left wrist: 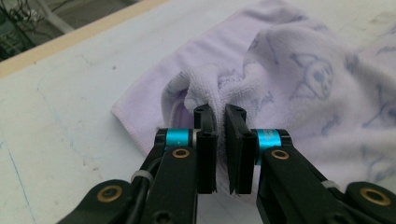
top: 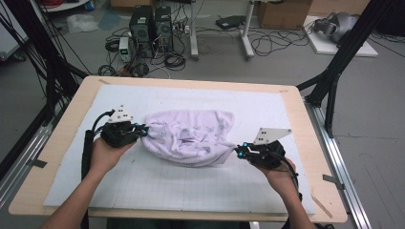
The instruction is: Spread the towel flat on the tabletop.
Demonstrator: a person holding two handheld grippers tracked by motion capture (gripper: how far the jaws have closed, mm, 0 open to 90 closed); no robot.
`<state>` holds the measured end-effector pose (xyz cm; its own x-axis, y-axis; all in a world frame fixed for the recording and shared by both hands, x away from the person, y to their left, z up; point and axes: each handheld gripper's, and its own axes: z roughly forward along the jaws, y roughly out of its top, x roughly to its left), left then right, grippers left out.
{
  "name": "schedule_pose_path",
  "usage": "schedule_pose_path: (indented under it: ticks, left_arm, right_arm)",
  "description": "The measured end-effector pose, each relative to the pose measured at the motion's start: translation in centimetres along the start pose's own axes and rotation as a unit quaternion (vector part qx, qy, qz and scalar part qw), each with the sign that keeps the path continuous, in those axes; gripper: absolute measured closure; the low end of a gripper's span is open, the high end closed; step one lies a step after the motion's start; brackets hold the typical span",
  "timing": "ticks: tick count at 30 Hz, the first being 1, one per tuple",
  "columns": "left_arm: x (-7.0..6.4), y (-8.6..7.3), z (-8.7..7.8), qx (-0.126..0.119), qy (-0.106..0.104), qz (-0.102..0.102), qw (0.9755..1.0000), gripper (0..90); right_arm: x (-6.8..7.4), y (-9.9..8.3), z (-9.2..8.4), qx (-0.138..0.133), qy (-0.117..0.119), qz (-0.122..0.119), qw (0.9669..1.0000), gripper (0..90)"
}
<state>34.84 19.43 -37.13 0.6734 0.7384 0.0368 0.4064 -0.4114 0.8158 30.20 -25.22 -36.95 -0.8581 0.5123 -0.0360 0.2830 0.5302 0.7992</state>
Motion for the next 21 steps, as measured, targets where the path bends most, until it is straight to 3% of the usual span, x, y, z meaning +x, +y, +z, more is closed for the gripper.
schedule_pose_path:
  ticks: [3,6,9,11,14,18,21]
  left_arm:
    - [0.3,-0.2,1.5,0.016,0.0,-0.007,0.9998,80.6]
    - [0.4,-0.3,1.8,0.03,-0.005,-0.009,0.9995,72.2]
    - [0.7,-0.3,0.6,0.02,-0.01,-0.015,0.9996,63.1]
    - [0.9,-0.5,-0.9,0.007,-0.004,-0.016,0.9998,57.8]
    - [0.8,-1.4,-2.6,-0.004,-0.006,-0.015,0.9999,54.1]
    - [-1.0,-3.2,-3.4,-0.001,-0.035,0.005,0.9994,52.3]
    - [-2.9,-4.5,-2.6,0.009,-0.063,0.022,0.9977,52.2]
  right_arm:
    - [-0.6,-1.9,1.4,0.021,0.029,0.035,0.9987,84.3]
    - [-0.2,-2.5,2.0,0.022,0.037,0.033,0.9985,77.4]
    - [-0.1,-2.0,1.4,0.004,0.039,0.029,0.9988,64.8]
    - [-0.3,-1.6,0.8,-0.003,0.043,0.029,0.9986,63.0]
    - [-0.2,-1.3,-0.1,-0.008,0.029,0.018,0.9994,61.3]
    - [0.3,-1.1,0.5,-0.015,0.038,0.005,0.9991,57.8]
    - [0.9,-1.0,2.2,-0.005,0.058,-0.004,0.9983,55.5]
